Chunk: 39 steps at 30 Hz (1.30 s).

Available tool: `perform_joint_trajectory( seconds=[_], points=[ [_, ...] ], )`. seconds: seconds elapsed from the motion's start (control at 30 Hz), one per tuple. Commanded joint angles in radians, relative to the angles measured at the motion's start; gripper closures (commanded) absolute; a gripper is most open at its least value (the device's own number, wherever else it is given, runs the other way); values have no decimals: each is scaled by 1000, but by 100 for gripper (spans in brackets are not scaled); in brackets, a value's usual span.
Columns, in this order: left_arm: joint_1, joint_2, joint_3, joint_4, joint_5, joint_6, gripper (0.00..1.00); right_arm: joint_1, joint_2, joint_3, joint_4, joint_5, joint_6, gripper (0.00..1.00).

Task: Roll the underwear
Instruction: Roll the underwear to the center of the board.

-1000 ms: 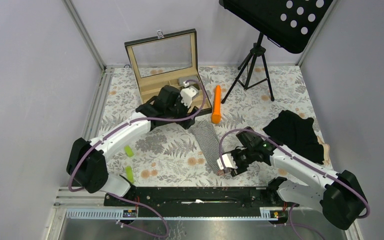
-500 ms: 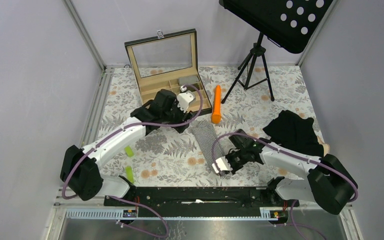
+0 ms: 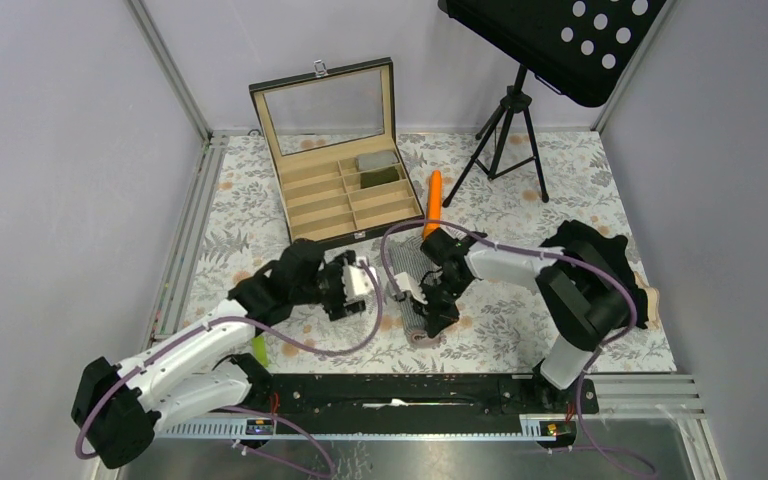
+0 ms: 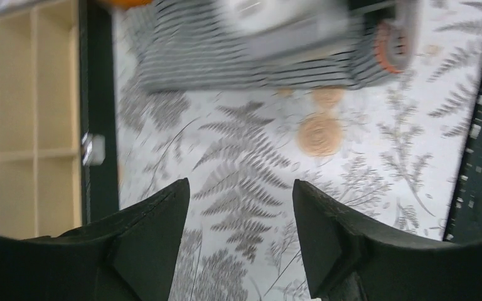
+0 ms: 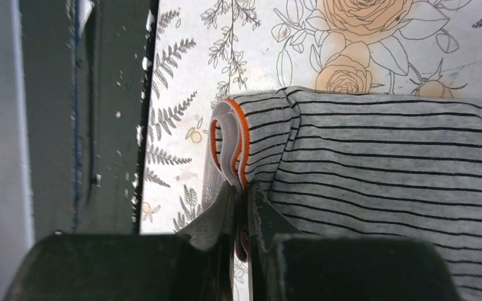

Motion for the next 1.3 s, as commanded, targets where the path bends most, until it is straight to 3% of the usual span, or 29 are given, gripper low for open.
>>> perform_joint_trajectory(
  seconds=[0.0,0.43,0.83,1.1,1.27],
  points=[
    [-115,20,-52,138,146,153,32,-40,153,92,-177,-132,133,97],
    [-316,363,-113,652,191,-81,30,-138,407,259,-293,-197,155,98],
    [-344,572,-78,717,211,-72,32,-163,444,285,-310,-202,165,98],
    [-426,635,-105,916,32,-156,36,-167,440,272,-294,-186,173,98],
    [-434,642,-101,901,5,-158,45,-169,446,276,-294,-184,178,98]
  ],
)
